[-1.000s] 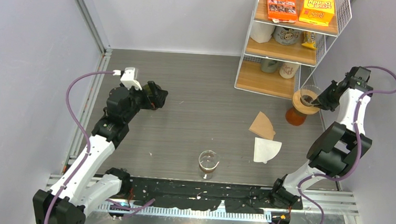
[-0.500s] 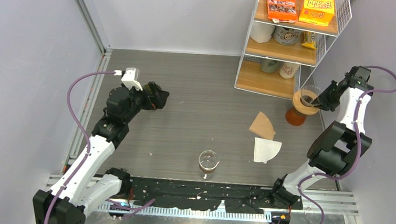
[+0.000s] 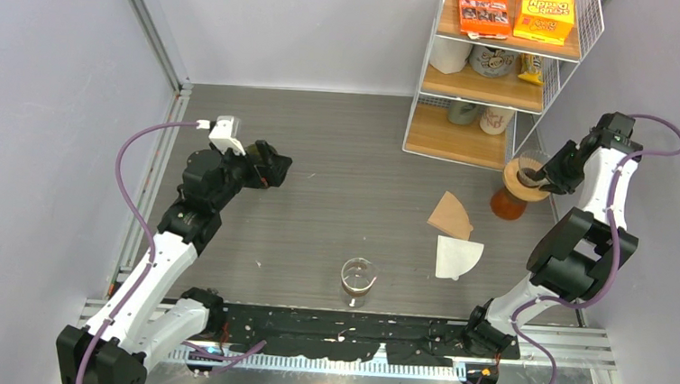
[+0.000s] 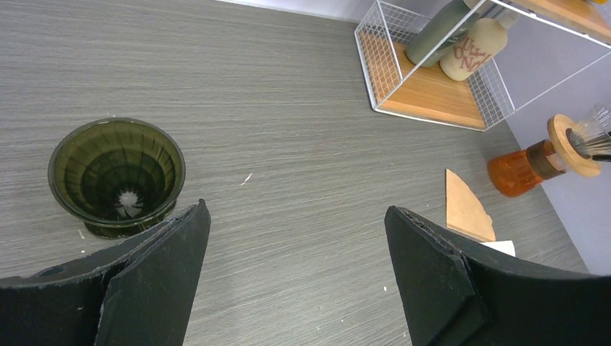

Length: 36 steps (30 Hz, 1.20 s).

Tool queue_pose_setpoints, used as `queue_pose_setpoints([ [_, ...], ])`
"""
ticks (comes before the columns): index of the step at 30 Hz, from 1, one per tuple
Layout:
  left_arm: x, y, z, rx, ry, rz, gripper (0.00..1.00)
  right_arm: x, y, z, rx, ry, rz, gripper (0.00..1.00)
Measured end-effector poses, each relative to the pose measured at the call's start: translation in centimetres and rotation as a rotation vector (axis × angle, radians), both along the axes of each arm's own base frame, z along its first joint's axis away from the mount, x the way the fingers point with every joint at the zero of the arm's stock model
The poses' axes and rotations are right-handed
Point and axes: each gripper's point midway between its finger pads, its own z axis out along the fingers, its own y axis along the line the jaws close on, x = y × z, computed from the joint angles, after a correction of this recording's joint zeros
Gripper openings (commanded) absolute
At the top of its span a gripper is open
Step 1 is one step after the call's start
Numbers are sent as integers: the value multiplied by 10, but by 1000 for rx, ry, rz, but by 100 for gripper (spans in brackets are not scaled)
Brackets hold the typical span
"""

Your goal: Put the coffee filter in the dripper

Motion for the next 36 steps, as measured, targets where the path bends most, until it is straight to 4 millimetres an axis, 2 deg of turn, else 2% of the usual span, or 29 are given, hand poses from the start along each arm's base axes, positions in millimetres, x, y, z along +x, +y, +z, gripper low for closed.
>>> queue_pose_setpoints([
  [13, -1, -2, 1, -8, -1, -8, 100, -16, 2, 8, 7, 70, -38, 45],
  [19, 0, -2, 2, -16, 0, -7, 100, -15, -1, 16, -9, 65, -50, 56],
  [21, -1, -2, 2, -18, 1, -7, 100, -15, -4, 21, -22, 59, -57, 76],
  [22, 0, -2, 2, -18, 1, -6, 100, -14, -5, 24, -30, 52, -64, 94],
  [23, 0, -2, 2, -18, 1, -6, 100, -14, -7, 28, -41, 45, -70, 99],
  [28, 0, 0, 4, -18, -6, 5, 100, -20, -13, 58, -117, -13, -102, 95],
  [33, 0, 3, 6, -17, -15, 20, 100, -33, -14, 103, -211, -113, -132, 95],
  [36, 0, 3, 6, -17, -15, 22, 100, -36, -3, 137, -233, -237, -108, 95],
])
